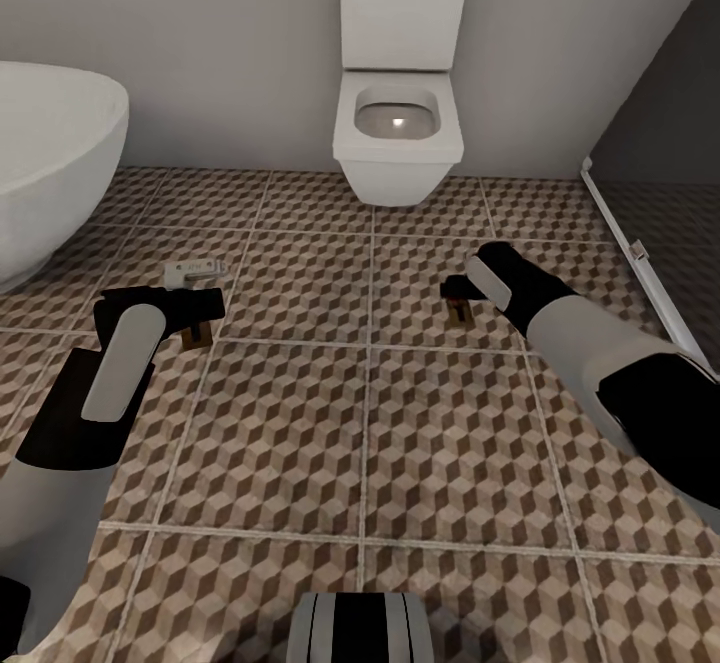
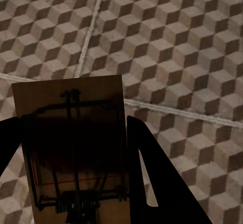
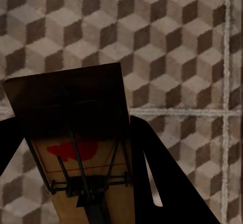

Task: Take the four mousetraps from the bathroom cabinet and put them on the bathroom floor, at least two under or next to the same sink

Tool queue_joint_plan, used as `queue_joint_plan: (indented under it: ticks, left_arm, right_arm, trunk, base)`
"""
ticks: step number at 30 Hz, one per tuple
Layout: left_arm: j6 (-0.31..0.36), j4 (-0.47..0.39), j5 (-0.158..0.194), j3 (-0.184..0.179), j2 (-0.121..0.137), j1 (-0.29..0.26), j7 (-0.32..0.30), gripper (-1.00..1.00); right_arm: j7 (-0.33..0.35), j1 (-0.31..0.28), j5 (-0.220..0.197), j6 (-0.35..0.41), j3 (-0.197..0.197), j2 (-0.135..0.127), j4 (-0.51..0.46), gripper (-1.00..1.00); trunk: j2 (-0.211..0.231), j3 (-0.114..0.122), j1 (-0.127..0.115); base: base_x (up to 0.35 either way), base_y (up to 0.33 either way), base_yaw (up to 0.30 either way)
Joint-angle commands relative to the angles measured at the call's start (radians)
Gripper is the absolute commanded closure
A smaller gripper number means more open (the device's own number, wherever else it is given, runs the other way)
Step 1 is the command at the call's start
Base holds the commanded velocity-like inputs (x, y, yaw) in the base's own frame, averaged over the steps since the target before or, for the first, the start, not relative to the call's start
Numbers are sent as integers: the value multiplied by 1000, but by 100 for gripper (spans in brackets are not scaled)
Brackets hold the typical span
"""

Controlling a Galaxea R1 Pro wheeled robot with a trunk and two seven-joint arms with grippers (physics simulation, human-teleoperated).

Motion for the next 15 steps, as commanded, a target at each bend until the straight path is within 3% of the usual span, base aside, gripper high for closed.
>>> queue_joint_plan:
  ticks: [1,5,7,11,15]
  left_arm:
    - [4,-1,6,-2,1,-1,10,100]
    - [4,0,5,-3,1,-1,10,100]
    - [4,0,5,-3,1,-1,10,100]
    - [4,0,4,-3,0,-1,10,100]
    - [4,1,4,-4,0,-1,10,100]
  right_arm:
    - [-4,0,-13,-7,17,0,-1,100]
    - [3,0,-10,-51,49,18,1,100]
    - [-4,0,-9,-104,63,49,10,100]
    - [-24,0,-4,-156,76,77,40,100]
    - [-39,-1,43,-214,103,91,60,100]
  trunk:
    - [0,-1,0]
    - [0,-1,0]
    - [0,-1,0]
    - [0,-1,0]
    - [0,-1,0]
  base:
    - [0,0,0]
    - [0,0,0]
    - [0,0,0]
    - [0,0,0]
    - [0,0,0]
